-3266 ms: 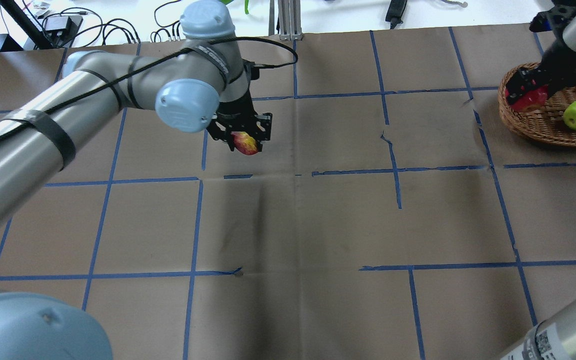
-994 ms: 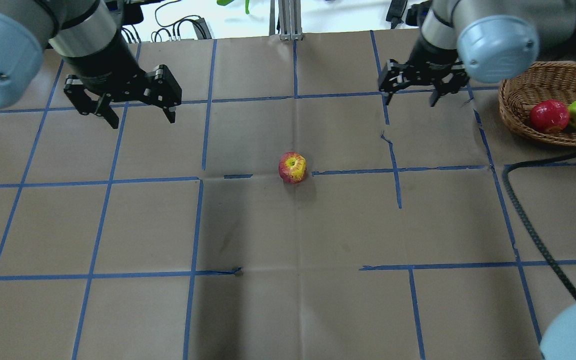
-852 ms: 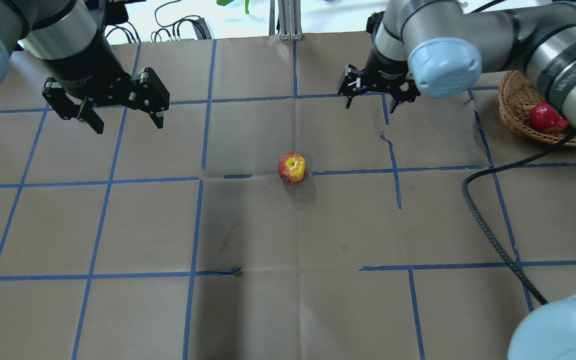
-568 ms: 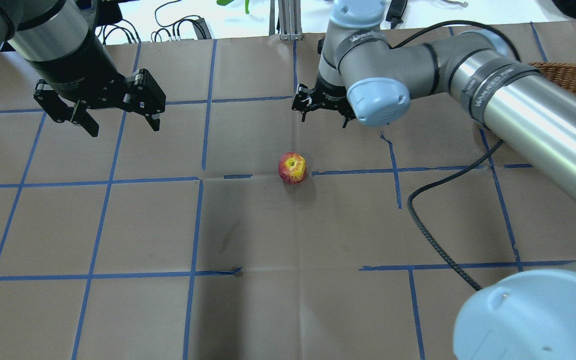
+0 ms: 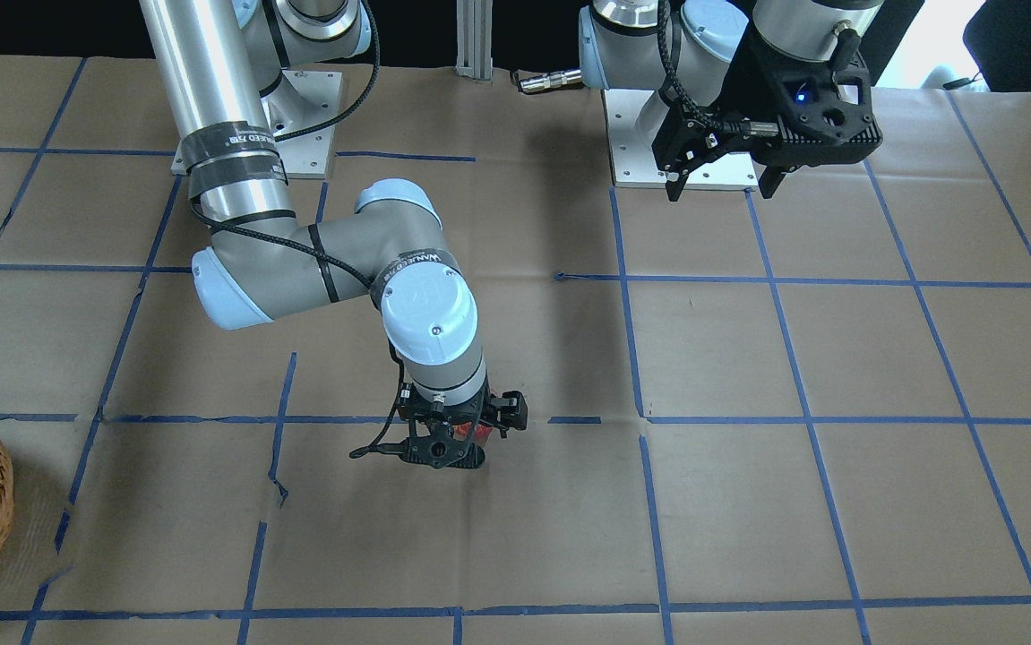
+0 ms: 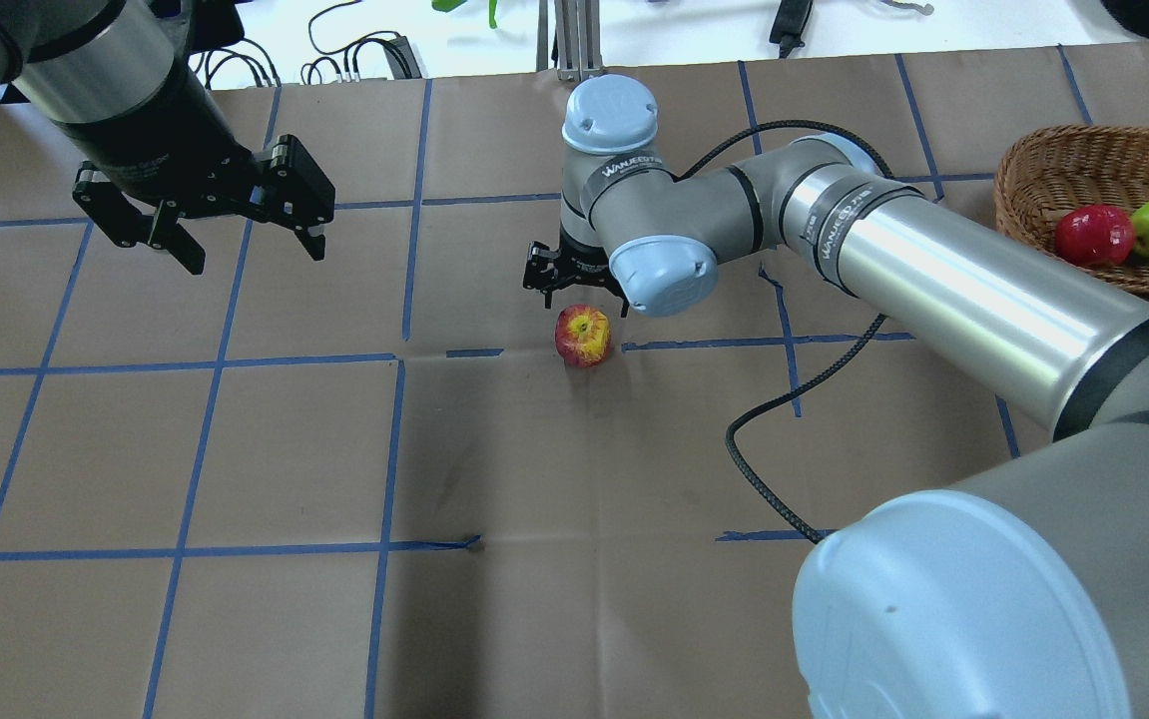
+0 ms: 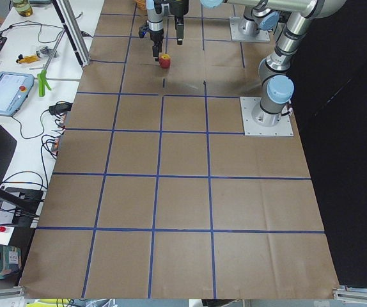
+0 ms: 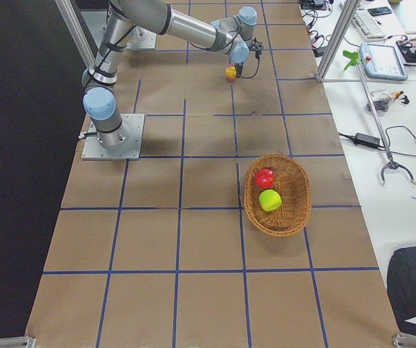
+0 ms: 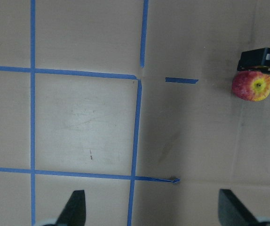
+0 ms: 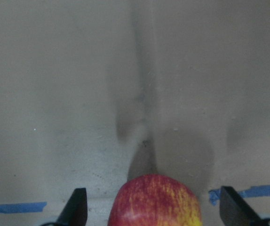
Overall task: Put all apples into basket
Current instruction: 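Lower the right gripper onto the red-yellow apple and grasp it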
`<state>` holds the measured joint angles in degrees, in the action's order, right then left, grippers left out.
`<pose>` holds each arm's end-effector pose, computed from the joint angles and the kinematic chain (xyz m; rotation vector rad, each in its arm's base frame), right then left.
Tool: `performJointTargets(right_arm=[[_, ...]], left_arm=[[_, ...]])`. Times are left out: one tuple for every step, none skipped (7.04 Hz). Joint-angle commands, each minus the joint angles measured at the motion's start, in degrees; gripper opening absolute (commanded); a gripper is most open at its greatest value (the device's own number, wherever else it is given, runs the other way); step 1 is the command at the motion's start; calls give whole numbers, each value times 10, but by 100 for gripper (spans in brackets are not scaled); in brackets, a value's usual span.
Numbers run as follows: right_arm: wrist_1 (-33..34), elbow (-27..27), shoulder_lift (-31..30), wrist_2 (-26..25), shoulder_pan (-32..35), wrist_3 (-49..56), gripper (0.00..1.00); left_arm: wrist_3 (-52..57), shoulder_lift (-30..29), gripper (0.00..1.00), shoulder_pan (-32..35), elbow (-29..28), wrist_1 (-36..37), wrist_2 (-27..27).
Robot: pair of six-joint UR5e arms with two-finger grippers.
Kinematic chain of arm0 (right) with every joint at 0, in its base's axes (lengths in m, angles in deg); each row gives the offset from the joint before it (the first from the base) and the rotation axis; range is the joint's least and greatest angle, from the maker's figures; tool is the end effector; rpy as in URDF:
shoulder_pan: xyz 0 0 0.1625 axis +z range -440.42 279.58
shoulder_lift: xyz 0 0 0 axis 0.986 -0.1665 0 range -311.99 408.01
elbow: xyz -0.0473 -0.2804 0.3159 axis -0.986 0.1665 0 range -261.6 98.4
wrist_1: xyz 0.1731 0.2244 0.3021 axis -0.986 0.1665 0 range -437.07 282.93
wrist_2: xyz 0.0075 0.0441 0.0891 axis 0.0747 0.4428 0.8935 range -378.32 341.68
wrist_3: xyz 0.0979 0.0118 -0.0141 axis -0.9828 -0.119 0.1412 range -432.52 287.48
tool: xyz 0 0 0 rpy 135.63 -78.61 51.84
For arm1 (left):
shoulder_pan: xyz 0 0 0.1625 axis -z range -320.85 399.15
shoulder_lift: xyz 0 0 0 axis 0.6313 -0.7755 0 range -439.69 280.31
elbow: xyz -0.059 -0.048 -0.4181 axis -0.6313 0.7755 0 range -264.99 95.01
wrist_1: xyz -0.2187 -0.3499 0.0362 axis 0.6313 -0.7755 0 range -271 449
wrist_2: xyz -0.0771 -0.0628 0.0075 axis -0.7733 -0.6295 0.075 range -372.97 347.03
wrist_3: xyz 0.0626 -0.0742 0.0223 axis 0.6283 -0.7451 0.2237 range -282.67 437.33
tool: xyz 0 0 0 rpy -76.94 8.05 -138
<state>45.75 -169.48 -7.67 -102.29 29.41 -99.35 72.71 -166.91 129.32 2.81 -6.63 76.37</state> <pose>0.3633 -0.5836 0.2066 0.1852 3.0345 0.0485 -0.1358 -0.4682 0.5203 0.1214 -3.1281 -0.0185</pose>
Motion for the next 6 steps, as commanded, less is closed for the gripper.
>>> performJointTargets(right_arm=[[-1, -12, 6, -6, 6, 5, 65], [-5, -18, 2, -7, 6, 7, 32], [-8, -17, 0, -8, 6, 14, 23], [-12, -12, -12, -9, 0, 20, 22], [-24, -9, -41, -10, -31, 46, 22], [-79, -1, -78, -9, -101, 65, 22]], left_arm=[[3, -1, 99, -8, -1, 3, -2], [4, 0, 99, -37, 0, -3, 2], [-2, 2, 99, -43, 1, -3, 1], [-2, 1, 99, -43, 1, -3, 1], [-3, 1, 99, -43, 1, -10, 1], [-4, 1, 99, -41, -1, -14, 1]])
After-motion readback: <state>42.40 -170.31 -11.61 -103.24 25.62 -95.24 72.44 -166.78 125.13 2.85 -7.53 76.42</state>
